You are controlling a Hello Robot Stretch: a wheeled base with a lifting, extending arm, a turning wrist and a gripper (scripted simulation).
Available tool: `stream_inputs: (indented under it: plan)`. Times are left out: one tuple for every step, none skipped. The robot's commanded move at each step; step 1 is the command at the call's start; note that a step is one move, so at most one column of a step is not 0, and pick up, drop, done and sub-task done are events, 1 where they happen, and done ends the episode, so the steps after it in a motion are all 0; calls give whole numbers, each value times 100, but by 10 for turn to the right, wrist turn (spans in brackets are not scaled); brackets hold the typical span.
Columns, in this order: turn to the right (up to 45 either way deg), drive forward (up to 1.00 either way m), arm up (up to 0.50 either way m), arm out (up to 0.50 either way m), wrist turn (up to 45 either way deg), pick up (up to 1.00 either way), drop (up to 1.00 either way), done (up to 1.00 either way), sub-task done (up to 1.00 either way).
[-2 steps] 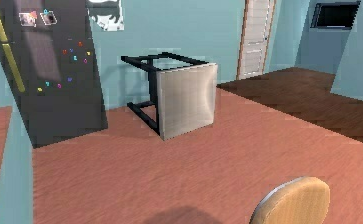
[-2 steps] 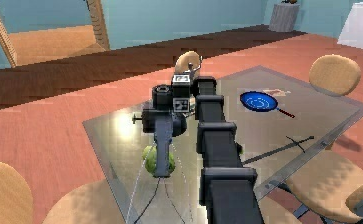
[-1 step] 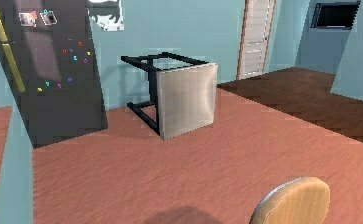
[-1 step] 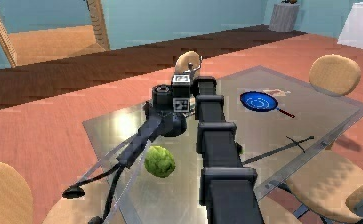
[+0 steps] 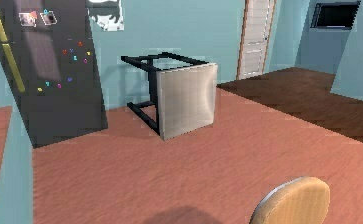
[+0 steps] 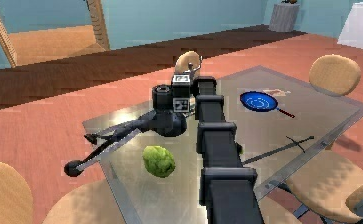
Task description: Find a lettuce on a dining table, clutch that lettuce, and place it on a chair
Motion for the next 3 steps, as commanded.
stream_inputs:
  plan:
    - [0, 0, 0, 0, 450, 0, 0, 0, 0]
    - [0, 0, 0, 0, 270, 0, 0, 0, 0]
    - [0, 0, -30, 0, 0, 0, 0, 0, 0]
